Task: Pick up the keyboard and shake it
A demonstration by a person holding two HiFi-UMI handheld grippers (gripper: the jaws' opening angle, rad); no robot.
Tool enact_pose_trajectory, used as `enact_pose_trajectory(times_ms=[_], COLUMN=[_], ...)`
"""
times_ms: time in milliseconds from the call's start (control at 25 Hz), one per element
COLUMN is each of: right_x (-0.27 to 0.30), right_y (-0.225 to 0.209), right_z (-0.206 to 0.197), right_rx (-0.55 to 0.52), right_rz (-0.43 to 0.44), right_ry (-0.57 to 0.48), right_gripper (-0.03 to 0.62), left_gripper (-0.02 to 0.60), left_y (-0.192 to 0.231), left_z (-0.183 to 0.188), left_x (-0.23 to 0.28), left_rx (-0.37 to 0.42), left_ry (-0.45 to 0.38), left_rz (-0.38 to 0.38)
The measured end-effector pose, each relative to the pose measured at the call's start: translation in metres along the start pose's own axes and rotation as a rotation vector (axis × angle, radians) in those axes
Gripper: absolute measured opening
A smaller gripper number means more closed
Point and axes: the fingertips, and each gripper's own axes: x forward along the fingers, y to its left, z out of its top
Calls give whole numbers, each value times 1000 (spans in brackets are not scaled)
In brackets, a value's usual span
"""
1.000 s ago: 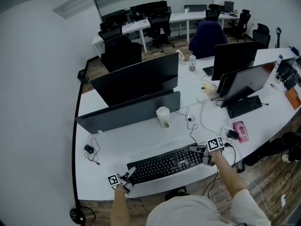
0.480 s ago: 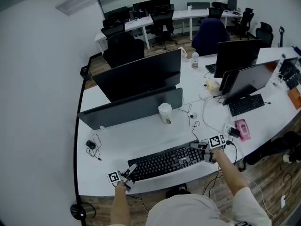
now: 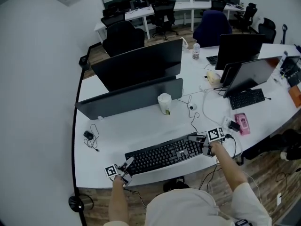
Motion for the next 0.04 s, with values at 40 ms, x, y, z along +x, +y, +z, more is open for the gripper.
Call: enact_pose_trajectory(times_ms=[40], right_x=[1], right_y=[0], right_z=[2], right_rx=[-3], right_rz=[1], right_ry=[1], right_gripper=[170], left_gripper=[135], left_y=[-1], left_z=[1], left_x=[1], left_rx=[1], left_ry=[-3], left_rz=[-7])
